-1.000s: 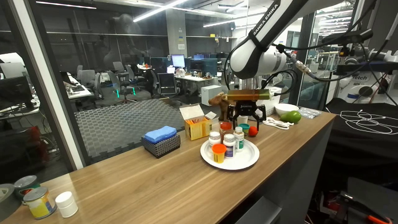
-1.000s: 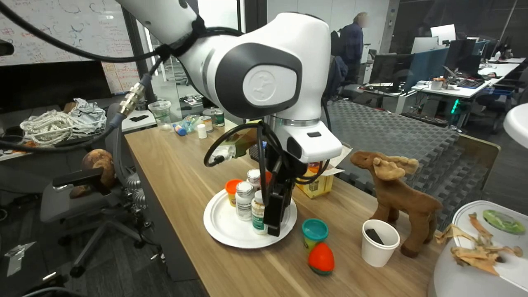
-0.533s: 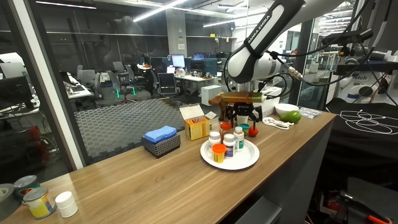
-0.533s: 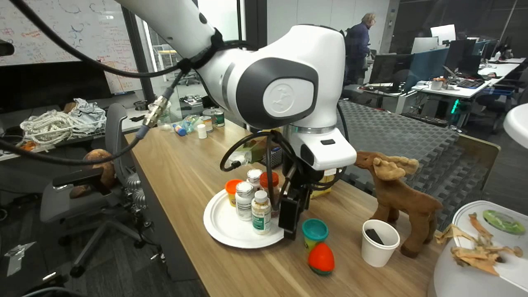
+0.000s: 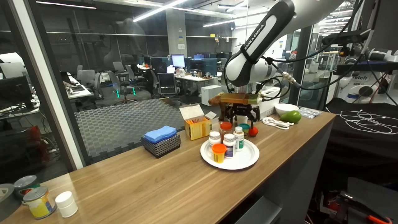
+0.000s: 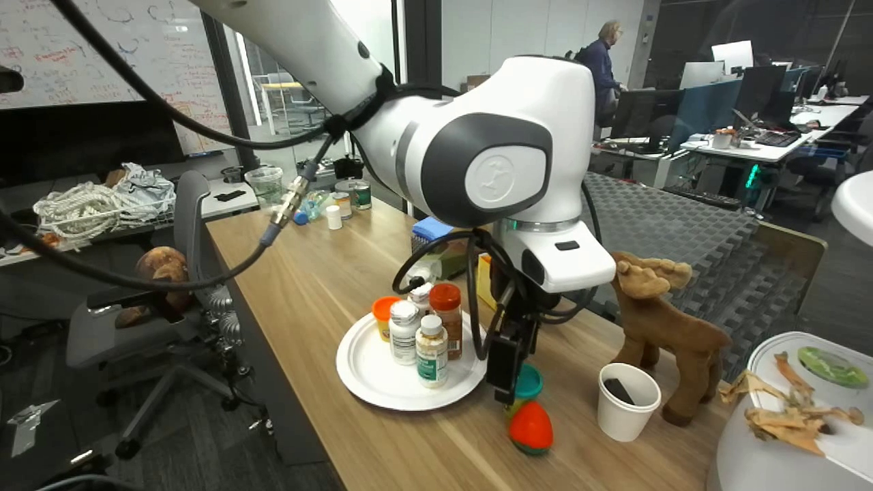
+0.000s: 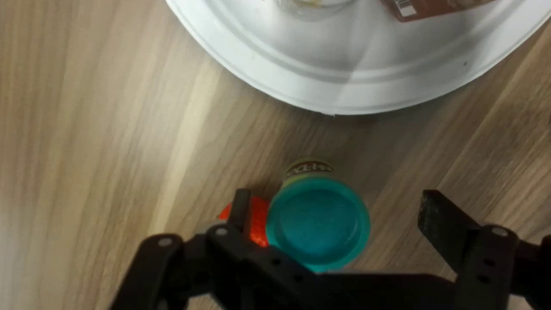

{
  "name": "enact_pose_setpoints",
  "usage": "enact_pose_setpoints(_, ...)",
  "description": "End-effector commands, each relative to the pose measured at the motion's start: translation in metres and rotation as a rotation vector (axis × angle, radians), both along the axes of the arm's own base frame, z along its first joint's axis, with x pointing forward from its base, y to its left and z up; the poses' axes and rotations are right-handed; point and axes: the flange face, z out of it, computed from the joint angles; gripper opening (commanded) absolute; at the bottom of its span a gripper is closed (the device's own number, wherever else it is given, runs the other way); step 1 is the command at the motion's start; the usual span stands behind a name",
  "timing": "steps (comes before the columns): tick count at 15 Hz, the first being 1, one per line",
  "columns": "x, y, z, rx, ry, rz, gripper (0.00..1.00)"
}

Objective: Put the bottles and the red object on the plate

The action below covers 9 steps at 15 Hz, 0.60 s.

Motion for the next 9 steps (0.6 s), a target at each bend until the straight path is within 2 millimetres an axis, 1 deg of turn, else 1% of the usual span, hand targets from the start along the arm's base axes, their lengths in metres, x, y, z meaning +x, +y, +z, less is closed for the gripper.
enact_pose_setpoints(1,0.010,-0.011,0.002,-0.004,-0.028,-0.034,1.00)
enact_pose_setpoints(2,0.010,-0.013,0.002,-0.006,-0.030,-0.037,0.91)
enact_pose_setpoints(3,0.010,-0.014,0.004,-0.006,-0.035,-0.039,0.74)
enact_pose_setpoints(5,0.011,-0.016,0.007,-0.008,-0.043,-0.044,0.56)
enact_pose_setpoints(7,0.011,-0.015,0.011,-0.005,-0.051,-0.045,0.40)
enact_pose_setpoints(9,0.010,-0.013,0.015,-0.007,-0.055,-0.043,0.28)
